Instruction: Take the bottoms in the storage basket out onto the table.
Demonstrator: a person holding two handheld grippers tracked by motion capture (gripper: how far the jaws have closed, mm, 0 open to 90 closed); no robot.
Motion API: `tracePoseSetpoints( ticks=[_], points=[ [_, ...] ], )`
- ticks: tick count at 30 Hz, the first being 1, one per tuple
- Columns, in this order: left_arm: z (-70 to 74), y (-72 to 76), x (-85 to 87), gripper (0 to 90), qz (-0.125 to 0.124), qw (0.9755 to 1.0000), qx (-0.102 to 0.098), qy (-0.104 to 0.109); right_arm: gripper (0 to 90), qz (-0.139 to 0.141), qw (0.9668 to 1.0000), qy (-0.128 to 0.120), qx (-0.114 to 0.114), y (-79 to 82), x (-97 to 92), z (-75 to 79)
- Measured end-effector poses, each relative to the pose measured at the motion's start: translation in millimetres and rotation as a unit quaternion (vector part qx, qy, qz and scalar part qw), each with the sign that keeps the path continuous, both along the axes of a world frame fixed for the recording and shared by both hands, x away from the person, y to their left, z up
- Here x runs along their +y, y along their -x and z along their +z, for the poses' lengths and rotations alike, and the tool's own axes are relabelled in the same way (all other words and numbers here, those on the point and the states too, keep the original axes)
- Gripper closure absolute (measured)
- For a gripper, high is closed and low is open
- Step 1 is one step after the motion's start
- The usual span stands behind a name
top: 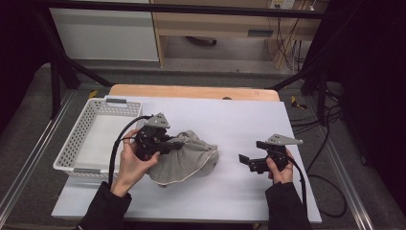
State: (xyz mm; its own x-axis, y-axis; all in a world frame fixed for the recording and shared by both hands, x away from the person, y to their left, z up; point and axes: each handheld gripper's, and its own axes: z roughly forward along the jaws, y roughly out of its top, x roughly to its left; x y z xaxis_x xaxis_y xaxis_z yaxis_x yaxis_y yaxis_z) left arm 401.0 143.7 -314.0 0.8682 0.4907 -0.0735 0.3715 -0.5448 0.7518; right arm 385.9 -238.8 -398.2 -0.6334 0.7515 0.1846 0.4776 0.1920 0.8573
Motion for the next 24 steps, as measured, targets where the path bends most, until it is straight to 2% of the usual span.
tracePoseSetpoints(
  ticks=[14, 24],
  points=[
    [-16.1, -1.1, -2.2, 72.2, 0.002, 0.9999, 0.013, -0.010, 3.5, 0.000, 1.0000, 0.000, 0.001, 0.0, 1.1, -0.4],
    [-25.4, -1.4, -1.5, 64.0, 0.006, 0.9996, 0.020, -0.018, 3.5, 0.000, 1.0000, -0.001, 0.001, 0.0, 1.0, -0.4]
  ],
)
